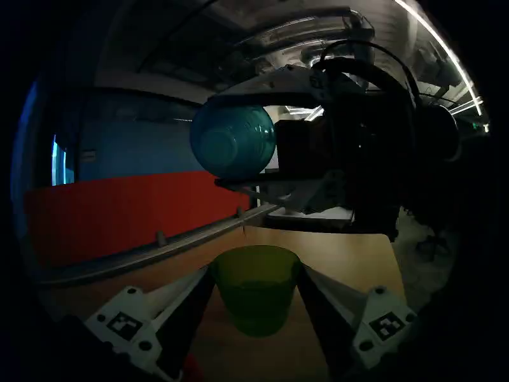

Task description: Pour water

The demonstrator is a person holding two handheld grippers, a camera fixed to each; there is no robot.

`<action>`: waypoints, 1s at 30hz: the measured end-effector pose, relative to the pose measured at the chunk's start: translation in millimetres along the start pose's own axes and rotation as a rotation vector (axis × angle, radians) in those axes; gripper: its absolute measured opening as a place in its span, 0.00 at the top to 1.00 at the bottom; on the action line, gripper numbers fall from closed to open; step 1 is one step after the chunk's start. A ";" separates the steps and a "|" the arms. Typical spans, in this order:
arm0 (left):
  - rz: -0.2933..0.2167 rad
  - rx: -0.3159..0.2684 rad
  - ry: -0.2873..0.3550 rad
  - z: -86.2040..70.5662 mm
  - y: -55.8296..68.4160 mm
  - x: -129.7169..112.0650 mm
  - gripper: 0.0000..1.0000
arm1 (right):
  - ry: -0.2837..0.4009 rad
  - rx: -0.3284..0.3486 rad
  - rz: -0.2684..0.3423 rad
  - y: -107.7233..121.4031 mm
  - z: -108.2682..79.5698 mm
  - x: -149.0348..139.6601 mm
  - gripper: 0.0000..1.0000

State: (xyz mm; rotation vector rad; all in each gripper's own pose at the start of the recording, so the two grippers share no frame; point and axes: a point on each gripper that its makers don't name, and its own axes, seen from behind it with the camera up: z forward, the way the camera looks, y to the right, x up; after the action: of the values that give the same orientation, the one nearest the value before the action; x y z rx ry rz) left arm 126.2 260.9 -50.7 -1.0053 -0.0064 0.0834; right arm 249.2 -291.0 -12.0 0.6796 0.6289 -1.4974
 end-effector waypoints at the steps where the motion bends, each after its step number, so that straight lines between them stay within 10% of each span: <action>1: 0.001 0.001 0.000 0.0 -0.1 0.0 0.12 | 0.000 0.000 -0.001 0.2 0.1 0.0 0.09; 14: 0.003 0.005 0.003 -0.2 -0.6 2.3 0.12 | 0.004 -0.001 0.077 -1.4 -1.6 -0.3 0.09; 30: 0.006 0.015 0.003 -1.2 -4.0 2.9 0.12 | 0.018 0.006 0.527 -17.1 -8.0 -4.9 0.09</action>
State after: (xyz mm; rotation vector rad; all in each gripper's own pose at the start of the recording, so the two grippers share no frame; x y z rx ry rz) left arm 129.4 258.0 -48.1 -0.9903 0.0000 0.0868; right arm 232.5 -281.2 -14.1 0.7922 0.4145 -1.0046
